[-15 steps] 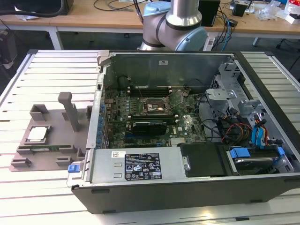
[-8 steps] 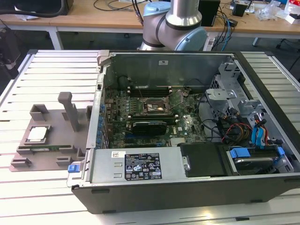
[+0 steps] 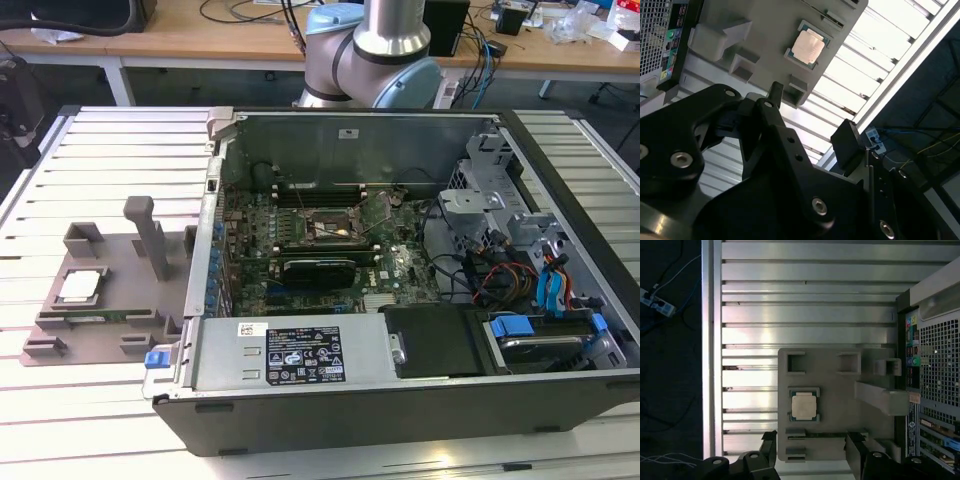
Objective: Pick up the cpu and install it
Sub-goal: 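Pick up the cpu and move it towards the insertion slot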
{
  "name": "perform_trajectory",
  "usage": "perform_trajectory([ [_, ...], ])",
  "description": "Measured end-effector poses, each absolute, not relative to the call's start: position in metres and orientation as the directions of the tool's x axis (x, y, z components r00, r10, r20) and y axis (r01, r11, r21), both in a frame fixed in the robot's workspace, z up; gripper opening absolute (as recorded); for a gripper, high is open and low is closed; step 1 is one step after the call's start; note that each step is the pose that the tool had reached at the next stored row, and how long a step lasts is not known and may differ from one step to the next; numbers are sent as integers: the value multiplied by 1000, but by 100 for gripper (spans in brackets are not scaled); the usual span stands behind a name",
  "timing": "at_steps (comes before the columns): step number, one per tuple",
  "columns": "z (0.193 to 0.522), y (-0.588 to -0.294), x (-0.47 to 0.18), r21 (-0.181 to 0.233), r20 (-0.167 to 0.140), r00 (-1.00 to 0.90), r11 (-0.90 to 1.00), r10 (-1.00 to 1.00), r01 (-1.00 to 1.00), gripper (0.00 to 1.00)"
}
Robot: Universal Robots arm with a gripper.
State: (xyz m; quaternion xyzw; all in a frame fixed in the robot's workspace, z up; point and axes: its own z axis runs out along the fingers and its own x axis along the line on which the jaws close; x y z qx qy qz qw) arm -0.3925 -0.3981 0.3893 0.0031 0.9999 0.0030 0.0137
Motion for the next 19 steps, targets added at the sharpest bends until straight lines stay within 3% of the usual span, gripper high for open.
perform_trajectory([
  [19,378,-398,-393,6,-28,-1000,1000,6,6,66],
])
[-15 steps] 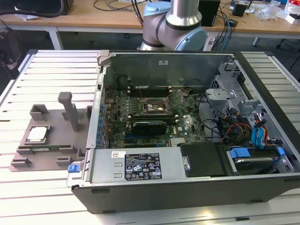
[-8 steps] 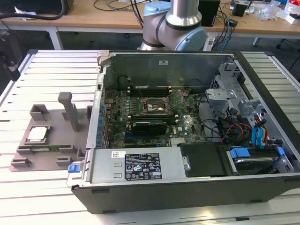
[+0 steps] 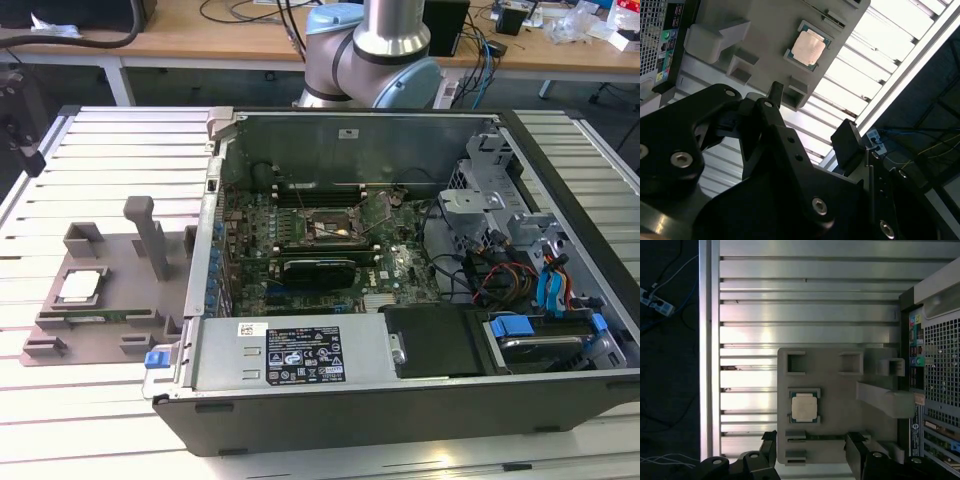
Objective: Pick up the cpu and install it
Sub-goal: 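Pick up the cpu and move it towards the insertion slot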
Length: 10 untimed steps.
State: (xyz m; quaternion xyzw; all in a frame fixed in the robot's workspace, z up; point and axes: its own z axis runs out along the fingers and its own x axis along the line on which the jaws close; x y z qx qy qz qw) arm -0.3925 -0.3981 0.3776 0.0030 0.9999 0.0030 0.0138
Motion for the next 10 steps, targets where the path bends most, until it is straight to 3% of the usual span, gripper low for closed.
perform_trajectory([
  [10,370,-398,-393,6,-28,-1000,1000,6,6,66],
])
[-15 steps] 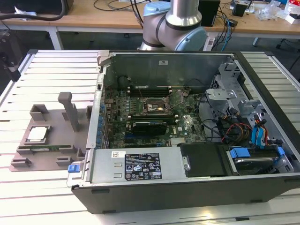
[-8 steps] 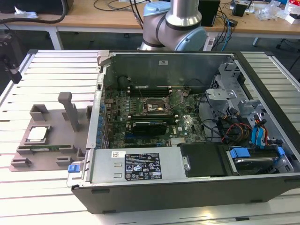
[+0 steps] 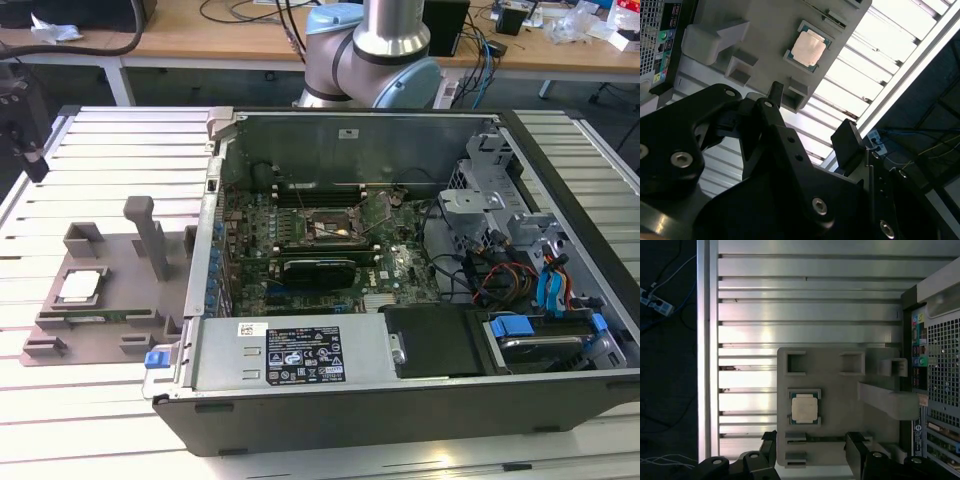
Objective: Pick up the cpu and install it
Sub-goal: 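Pick up the cpu and move it towards the insertion slot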
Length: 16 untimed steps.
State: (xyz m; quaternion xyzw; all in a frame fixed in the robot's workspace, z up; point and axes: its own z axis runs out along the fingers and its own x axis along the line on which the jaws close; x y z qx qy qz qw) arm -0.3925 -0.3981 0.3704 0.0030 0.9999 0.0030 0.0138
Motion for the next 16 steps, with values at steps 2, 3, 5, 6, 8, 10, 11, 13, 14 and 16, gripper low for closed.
perform_trajectory([
  [2,369,-398,-393,6,-27,-1000,1000,6,6,66],
  [3,369,-398,-393,6,-27,-1000,1000,6,6,66],
  [5,367,-398,-393,6,-27,-1000,1000,6,6,66],
  [6,366,-398,-393,6,-27,-1000,1000,6,6,66],
  [8,365,-398,-393,6,-27,-1000,1000,6,6,66],
  [10,364,-398,-393,6,-27,-1000,1000,6,6,66],
  [11,363,-398,-393,6,-27,-1000,1000,6,6,66],
  [13,361,-398,-393,6,-28,-1000,1000,6,6,66],
  [14,361,-398,-393,6,-27,-1000,1000,6,6,66],
  [16,360,-398,-393,6,-27,-1000,1000,6,6,66],
])
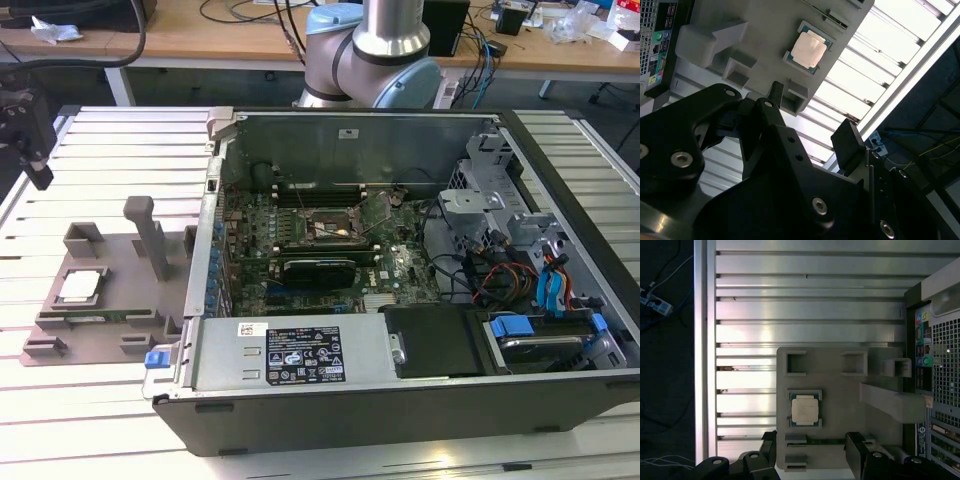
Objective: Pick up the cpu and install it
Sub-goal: 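Pick up the cpu and move it towards the insertion slot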
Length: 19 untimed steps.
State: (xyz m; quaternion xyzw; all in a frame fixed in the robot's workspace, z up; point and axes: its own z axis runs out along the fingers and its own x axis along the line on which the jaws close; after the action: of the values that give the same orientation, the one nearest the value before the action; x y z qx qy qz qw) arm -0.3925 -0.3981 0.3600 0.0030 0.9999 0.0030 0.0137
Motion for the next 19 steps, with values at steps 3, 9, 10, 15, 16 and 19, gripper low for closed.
perform_trajectory([
  [3,358,-398,-393,6,-27,-1000,1000,6,6,66],
  [9,355,-398,-393,6,-27,-1000,1000,6,6,66],
  [10,354,-398,-393,6,-27,-1000,1000,6,6,66],
  [15,352,-398,-393,6,-27,-1000,1000,6,6,66],
  [16,352,-398,-393,6,-27,-1000,1000,6,6,66],
  [19,350,-398,-393,6,-27,-1000,1000,6,6,66],
])
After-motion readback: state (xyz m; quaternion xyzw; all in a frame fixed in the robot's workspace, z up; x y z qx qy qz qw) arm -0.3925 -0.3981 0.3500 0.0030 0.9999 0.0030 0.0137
